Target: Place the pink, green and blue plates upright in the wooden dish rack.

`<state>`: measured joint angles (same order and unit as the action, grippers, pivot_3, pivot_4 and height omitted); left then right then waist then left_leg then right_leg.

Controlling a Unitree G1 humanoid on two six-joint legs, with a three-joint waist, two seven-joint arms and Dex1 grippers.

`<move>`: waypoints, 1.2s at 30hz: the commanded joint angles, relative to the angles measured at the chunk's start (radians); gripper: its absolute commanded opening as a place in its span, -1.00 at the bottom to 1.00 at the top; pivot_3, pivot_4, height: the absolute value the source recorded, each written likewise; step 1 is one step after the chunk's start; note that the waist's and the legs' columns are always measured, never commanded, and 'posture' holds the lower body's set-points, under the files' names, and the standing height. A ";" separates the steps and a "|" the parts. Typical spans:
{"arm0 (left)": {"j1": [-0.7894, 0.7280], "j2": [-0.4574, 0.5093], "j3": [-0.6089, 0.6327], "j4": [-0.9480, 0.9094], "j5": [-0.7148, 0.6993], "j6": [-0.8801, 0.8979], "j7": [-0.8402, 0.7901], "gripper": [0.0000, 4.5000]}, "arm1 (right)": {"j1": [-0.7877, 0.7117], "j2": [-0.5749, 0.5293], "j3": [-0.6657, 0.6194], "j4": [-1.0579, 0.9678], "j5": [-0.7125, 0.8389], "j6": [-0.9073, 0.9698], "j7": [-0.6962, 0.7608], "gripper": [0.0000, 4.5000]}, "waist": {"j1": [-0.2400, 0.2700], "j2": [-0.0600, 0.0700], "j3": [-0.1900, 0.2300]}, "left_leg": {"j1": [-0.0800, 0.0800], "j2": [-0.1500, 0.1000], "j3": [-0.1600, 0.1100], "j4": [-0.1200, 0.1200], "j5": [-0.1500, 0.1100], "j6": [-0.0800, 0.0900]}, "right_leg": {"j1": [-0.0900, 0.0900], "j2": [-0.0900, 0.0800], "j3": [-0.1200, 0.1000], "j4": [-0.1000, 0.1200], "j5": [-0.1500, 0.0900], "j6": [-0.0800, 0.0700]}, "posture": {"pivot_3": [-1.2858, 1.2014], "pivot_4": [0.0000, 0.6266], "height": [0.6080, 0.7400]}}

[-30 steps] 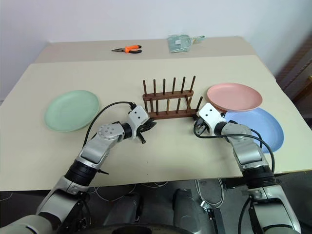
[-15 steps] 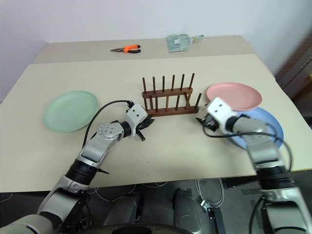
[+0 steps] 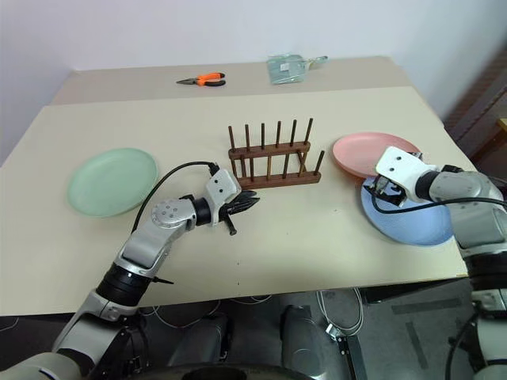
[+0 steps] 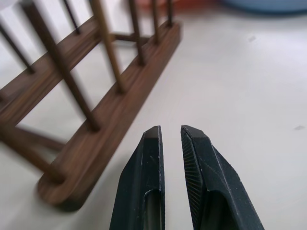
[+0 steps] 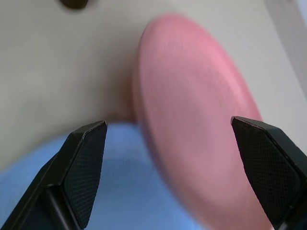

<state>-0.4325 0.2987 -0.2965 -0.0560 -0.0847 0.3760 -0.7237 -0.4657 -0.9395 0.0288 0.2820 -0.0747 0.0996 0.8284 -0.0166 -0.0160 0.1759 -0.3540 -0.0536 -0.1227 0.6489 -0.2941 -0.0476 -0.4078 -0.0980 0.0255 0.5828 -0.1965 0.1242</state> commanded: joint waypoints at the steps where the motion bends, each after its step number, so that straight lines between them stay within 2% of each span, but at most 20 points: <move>1: 0.015 0.003 0.008 -0.080 -0.044 -0.004 -0.032 -0.73 | -0.055 0.025 0.019 0.043 -0.044 -0.031 -0.040 0.87 | 0.003 0.000 0.000 | 0.000 0.000 0.000 0.000 0.000 0.000 | 0.000 0.000 0.000 0.000 0.000 0.000 | 0.03 -0.52 1.00; 2: 0.021 0.007 0.006 -0.094 -0.052 -0.002 -0.042 -0.73 | -0.070 0.038 0.027 0.064 -0.055 -0.034 -0.055 0.87 | 0.004 0.000 0.000 | 0.000 0.000 0.000 0.000 0.000 0.000 | 0.000 0.000 0.000 0.000 0.000 0.000 | 0.03 -0.52 1.00; 5: 0.037 0.018 -0.005 -0.125 -0.056 -0.005 -0.056 -0.73 | -0.101 0.067 0.052 0.109 -0.083 -0.049 -0.077 0.49 | 0.006 0.000 0.000 | -0.001 0.000 0.000 0.001 0.000 0.000 | 0.000 0.000 0.000 -0.001 0.000 0.000 | 0.03 -0.52 1.00; 11: 0.031 0.015 0.009 -0.126 -0.060 0.002 -0.047 -0.73 | -0.118 0.085 0.069 0.169 -0.113 -0.086 -0.095 -0.86 | 0.005 0.000 0.000 | -0.001 -0.001 0.000 0.000 0.000 0.000 | 0.000 0.000 0.000 -0.001 0.000 0.000 | 0.03 -0.52 1.00; 12: 0.031 0.015 0.013 -0.128 -0.062 0.002 -0.046 -0.73 | -0.116 0.085 0.061 0.165 -0.109 -0.092 -0.098 -0.97 | 0.005 0.000 0.000 | -0.001 -0.001 0.000 0.000 0.000 0.000 | 0.000 0.000 0.000 -0.001 0.000 0.000 | 0.03 -0.52 1.00; 16: 0.037 0.015 0.034 -0.145 -0.088 0.008 -0.041 -0.73 | -0.136 0.073 -0.007 0.113 -0.065 -0.079 -0.119 -0.97 | 0.004 0.001 0.001 | -0.001 -0.001 0.000 0.000 0.000 0.000 | 0.000 0.000 0.000 -0.001 0.000 0.000 | 0.03 -0.52 1.00; 19: 0.045 0.019 0.051 -0.159 -0.108 0.013 -0.037 -0.73 | -0.165 0.084 -0.093 0.045 0.023 -0.039 -0.122 -0.97 | 0.002 0.002 0.001 | -0.001 0.000 0.000 0.000 0.000 0.000 | -0.001 0.000 0.000 0.000 0.000 0.000 | 0.03 -0.52 1.00; 21: 0.050 0.023 0.067 -0.164 -0.121 0.018 -0.032 -0.73 | -0.212 0.116 -0.192 -0.043 0.178 0.064 -0.098 -0.97 | 0.000 0.002 0.001 | -0.001 0.000 0.000 0.000 0.000 0.000 | -0.001 0.000 0.000 0.000 0.000 0.000 | 0.03 -0.52 1.00; 24: 0.052 0.037 0.094 -0.160 -0.139 0.021 -0.035 -0.73 | -0.321 0.201 -0.402 -0.243 0.660 0.504 -0.089 -0.97 | 0.000 0.004 0.002 | -0.001 0.000 -0.001 0.000 0.000 0.000 | -0.001 0.000 0.000 0.000 0.000 -0.001 | 0.03 -0.52 1.00; 27: 0.049 0.050 0.118 -0.158 -0.163 0.023 -0.044 -0.73 | -0.351 0.251 -0.506 -0.342 0.992 0.783 -0.130 -0.97 | 0.010 0.003 0.001 | -0.002 0.000 -0.005 -0.001 0.000 0.000 | 0.000 0.001 -0.002 -0.001 0.000 -0.001 | 0.03 -0.52 1.00; 31: 0.044 0.066 0.135 -0.160 -0.190 0.029 -0.060 -0.73 | -0.359 0.343 -0.529 -0.370 1.170 0.934 -0.293 -0.97 | 0.010 0.001 0.000 | -0.002 -0.001 -0.007 0.001 0.000 0.000 | 0.002 0.000 -0.004 -0.002 -0.001 -0.003 | 0.03 -0.52 1.00; 36: 0.053 0.074 0.140 -0.181 -0.212 0.037 -0.062 -0.73 | -0.373 0.404 -0.544 -0.333 1.248 0.967 -0.429 -0.97 | 0.007 0.002 0.001 | -0.003 -0.001 -0.006 0.000 0.000 0.000 | -0.001 0.000 -0.003 -0.001 0.000 -0.001 | 0.03 -0.52 1.00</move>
<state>-0.3775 0.3709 -0.1736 -0.1952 -0.2753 0.4121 -0.7845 -0.8079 -0.5433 -0.4784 -0.0482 1.1284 1.0677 0.4387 -0.0091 -0.0140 0.1764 -0.3573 -0.0546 -0.1285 0.6484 -0.2942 -0.0472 -0.4088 -0.0981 0.0223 0.5817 -0.1961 0.1234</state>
